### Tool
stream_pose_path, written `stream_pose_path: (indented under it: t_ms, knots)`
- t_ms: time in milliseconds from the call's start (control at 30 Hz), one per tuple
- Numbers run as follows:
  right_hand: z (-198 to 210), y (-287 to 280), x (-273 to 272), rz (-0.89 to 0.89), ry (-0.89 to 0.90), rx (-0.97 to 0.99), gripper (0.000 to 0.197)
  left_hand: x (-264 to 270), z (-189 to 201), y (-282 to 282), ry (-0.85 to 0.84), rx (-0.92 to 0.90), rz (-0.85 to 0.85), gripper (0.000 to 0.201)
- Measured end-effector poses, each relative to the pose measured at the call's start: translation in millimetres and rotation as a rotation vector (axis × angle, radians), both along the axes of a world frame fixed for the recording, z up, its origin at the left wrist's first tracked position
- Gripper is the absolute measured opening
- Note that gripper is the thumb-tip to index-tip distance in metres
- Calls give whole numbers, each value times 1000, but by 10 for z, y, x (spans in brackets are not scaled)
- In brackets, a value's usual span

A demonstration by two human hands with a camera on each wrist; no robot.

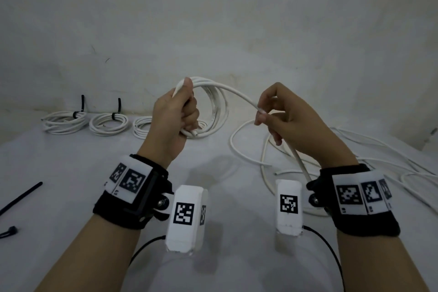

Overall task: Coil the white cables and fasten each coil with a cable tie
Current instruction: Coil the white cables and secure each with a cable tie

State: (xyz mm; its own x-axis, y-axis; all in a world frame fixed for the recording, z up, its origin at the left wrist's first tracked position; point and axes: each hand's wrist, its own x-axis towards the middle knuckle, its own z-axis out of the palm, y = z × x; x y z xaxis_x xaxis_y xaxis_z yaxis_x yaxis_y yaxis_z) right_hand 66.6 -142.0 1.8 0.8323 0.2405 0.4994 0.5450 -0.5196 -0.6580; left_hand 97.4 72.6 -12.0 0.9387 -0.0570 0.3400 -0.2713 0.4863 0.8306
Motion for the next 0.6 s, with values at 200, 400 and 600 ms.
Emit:
stream_pose_path:
  t_ms: [200, 400, 600]
  knots:
    - [-12, -35, 25, -59, -45, -1, 24, 36, 21, 89, 36, -128, -19, 37]
    - [-28, 14, 14, 27, -26, -34, 41, 64, 33, 121, 60, -252, -39, 40]
    - [-57, 147, 64, 40, -211, -163, 29, 63, 14, 61, 78, -309, -61, 44]
